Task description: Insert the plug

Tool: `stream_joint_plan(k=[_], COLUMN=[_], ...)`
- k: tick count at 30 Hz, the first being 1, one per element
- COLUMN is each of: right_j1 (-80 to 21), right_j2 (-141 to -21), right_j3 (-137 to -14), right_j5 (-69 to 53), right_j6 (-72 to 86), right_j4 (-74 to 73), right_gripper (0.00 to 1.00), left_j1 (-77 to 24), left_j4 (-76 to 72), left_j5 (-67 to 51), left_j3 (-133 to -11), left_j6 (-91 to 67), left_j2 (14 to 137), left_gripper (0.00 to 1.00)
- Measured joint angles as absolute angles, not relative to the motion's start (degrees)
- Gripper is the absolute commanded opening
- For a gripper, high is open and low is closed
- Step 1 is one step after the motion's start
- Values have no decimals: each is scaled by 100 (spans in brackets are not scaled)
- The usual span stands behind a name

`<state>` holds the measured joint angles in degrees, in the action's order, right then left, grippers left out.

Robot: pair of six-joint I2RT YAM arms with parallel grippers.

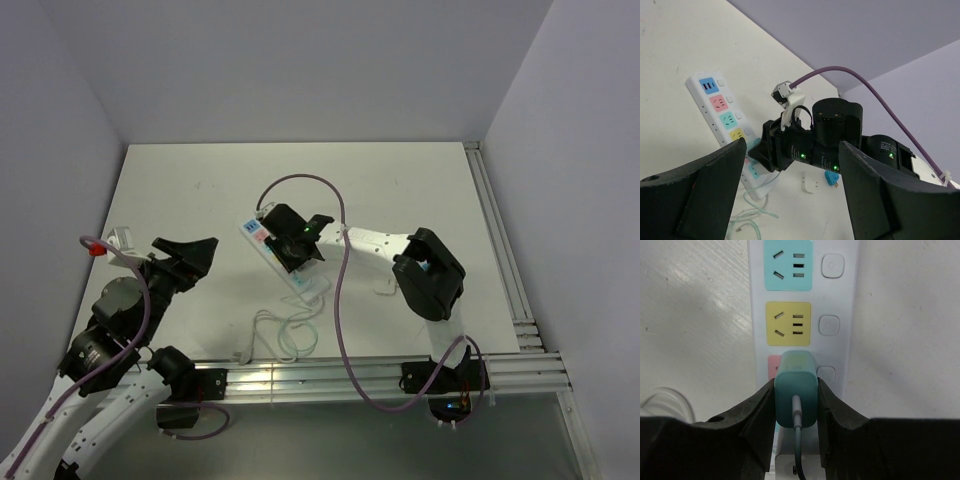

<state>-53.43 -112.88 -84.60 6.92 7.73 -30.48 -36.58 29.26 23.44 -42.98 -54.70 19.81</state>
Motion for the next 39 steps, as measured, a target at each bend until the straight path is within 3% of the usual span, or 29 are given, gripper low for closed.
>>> stream_joint_plan(k=[1,4,12,13,15,16,17,30,39], right_j1=[-5343,-5341,-5336,-5336,-5334,-5334,-5330,-5127,-4698], right_j2=[-11288,-11288,-11415,-11417,-11417,-11417,-11415,-11083,-9559], right_j3=[-8462,-8497,-8621,-8663,-8777,-8847,-8908,-9419,-8702], right_j5=[685,655,478,471,456,434,416,823,1422], right_j6=[749,690,593,607,631,633,666,982,1623], right_j4=[-3052,-3092,-3671,-3726,-3785,-3780,-3780,-3811,-3642], right_gripper=[35,49,63,75,77,93,100,100,100], left_j1=[-3658,-3658,-3658,-3658,-3658,-3658,-3658,-3658,-3658], left_j4=[2939,2963,2991,2995,3002,3004,3004,3006,3107], left_j5=[2357,2383,2383,2383,2383,2383,2383,2379,2150], left_j3=[-4298,-4298,-4298,-4298,-4298,-4298,-4298,-4320,-4611], left_j6=[-5468,-5465,-5426,-5426,-5424,-5424,-5424,-5402,-5210], left_j2=[1959,1953,1959,1962,1959,1962,1962,2128,2714], left_gripper=[80,80,80,80,80,80,80,81,84])
